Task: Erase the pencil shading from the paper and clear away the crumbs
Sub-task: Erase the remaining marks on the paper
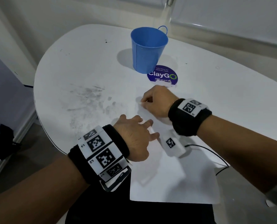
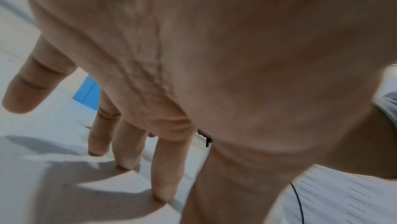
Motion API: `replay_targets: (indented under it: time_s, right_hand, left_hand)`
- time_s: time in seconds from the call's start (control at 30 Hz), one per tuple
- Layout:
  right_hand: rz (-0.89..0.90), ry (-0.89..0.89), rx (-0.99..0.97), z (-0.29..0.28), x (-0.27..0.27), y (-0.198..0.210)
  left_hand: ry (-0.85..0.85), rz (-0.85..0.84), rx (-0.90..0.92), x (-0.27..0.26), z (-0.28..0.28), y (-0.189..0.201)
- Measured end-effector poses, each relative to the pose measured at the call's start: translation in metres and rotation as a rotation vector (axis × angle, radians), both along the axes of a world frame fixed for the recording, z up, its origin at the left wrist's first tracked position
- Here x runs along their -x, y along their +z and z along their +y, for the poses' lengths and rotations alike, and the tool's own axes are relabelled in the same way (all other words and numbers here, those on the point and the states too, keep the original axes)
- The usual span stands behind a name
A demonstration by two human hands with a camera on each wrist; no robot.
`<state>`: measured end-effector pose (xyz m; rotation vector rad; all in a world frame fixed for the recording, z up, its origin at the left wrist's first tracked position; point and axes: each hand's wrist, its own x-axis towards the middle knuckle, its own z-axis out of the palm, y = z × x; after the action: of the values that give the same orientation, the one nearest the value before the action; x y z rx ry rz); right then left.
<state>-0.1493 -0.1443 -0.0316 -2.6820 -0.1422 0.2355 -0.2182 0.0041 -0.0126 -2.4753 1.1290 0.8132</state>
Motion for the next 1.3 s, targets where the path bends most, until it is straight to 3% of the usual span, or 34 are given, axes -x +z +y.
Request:
replay_targets:
  time_s: [0.03, 0.17, 0.3, 0.33, 0.43, 0.47, 0.6, 0.73, 0.77, 0.9, 0.93, 1.03, 1.07, 1.2, 1.23, 1.3]
  right_hand:
    - [0.011, 0.019, -0.003, 0.003, 0.003, 0.000]
    - [-0.055, -0.196, 0.028, -0.022, -0.010, -0.001]
    - [0.091, 0.065, 0.018, -0.015, 0.034, 0.001]
    - [0.100, 0.039, 0.015, -0.023, 0.036, 0.003]
    - [-0.044, -0.257, 0.036, -0.056, 0.019, 0.003]
    - [-0.066, -0.263, 0.057, -0.056, 0.020, 0.003]
    - [0.085, 0.087, 0.030, -0.026, 0.055, 0.004]
    - [-0.055, -0.265, 0.091, -0.066, 0.021, 0.007]
    - [-0.068, -0.275, 0.089, -0.067, 0.023, 0.007]
    - [0.093, 0.114, 0.026, -0.033, 0.064, 0.005]
    - [0.097, 0.092, 0.037, -0.038, 0.059, 0.006]
    - [-0.046, -0.237, 0.087, -0.070, 0.027, 0.006]
    - [-0.072, -0.274, 0.097, -0.070, 0.027, 0.006]
    - [0.070, 0.077, 0.046, -0.028, 0.061, 0.004]
    - [0.079, 0.061, 0.047, -0.032, 0.058, 0.006]
    - [0.005, -0.149, 0.051, -0.051, 0.037, 0.007]
  left_hand:
    - [0.003, 0.001, 0.000, 0.000, 0.000, 0.000]
    - [0.016, 0.005, 0.000, 0.001, 0.000, -0.001]
    - [0.012, 0.017, 0.011, 0.000, 0.001, -0.001]
    - [0.014, 0.017, 0.017, -0.001, 0.002, -0.002]
    - [0.018, 0.020, 0.026, -0.001, 0.003, -0.002]
    - [0.021, 0.024, 0.025, -0.001, 0.003, -0.002]
    - [0.026, 0.040, 0.015, -0.001, 0.002, 0.000]
    - [0.037, 0.053, 0.039, 0.000, 0.003, 0.001]
    - [0.041, 0.059, 0.042, 0.000, 0.003, 0.001]
    - [0.046, 0.073, 0.053, 0.000, 0.004, 0.001]
    - [0.046, 0.072, 0.053, 0.000, 0.004, 0.002]
    - [0.044, 0.065, 0.044, 0.001, 0.002, 0.002]
    - [0.045, 0.065, 0.041, 0.001, 0.002, 0.002]
    - [0.037, 0.052, 0.043, 0.001, 0.002, 0.001]
    - [0.039, 0.049, 0.045, 0.000, 0.002, 0.001]
    - [0.040, 0.049, 0.041, 0.001, 0.002, 0.000]
